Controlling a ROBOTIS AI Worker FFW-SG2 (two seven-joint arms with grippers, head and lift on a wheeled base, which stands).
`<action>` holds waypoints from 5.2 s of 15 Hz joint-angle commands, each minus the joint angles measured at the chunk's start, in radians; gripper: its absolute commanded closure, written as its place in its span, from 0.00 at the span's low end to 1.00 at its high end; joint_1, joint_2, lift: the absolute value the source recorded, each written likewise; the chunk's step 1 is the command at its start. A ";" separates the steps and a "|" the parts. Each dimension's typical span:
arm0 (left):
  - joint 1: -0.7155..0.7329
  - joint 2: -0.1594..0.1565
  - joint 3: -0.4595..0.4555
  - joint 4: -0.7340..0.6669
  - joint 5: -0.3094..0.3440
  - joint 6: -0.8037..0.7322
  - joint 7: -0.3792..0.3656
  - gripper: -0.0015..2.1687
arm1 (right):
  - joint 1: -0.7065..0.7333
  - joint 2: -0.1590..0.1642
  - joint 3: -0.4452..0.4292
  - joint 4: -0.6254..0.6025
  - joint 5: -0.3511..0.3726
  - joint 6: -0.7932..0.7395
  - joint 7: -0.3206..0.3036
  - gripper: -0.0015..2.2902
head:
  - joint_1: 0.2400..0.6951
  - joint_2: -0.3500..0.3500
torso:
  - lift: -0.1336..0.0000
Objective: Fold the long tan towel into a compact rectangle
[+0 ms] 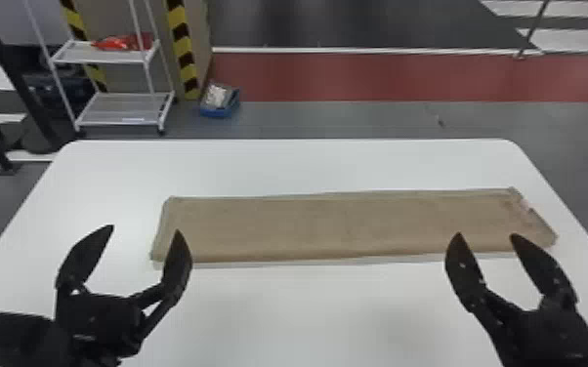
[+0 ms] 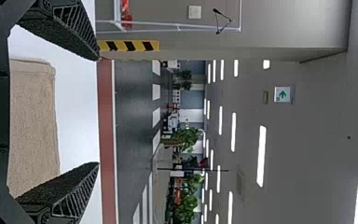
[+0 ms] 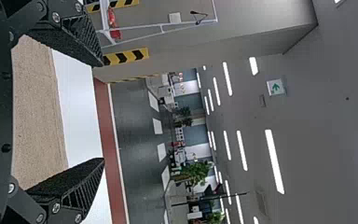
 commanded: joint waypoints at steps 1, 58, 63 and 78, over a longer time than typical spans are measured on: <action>0.001 0.000 0.001 -0.002 0.000 0.000 0.000 0.04 | 0.001 0.001 -0.002 -0.002 -0.001 0.001 0.000 0.08 | 1.00 0.48 | 0.08; -0.624 -0.003 0.049 0.360 0.146 0.932 -0.012 0.17 | -0.712 -0.164 -0.040 0.697 0.130 0.206 0.112 0.11 | 1.00 0.50 | 0.08; -0.622 -0.003 0.049 0.355 0.146 0.975 -0.032 0.19 | -0.706 -0.166 -0.034 0.695 0.137 0.209 0.112 0.11 | 1.00 0.50 | 0.08; -0.648 -0.009 0.069 0.243 0.239 1.018 -0.031 0.63 | -0.712 -0.160 0.016 0.679 0.162 0.215 0.105 0.11 | 1.00 0.51 | 0.08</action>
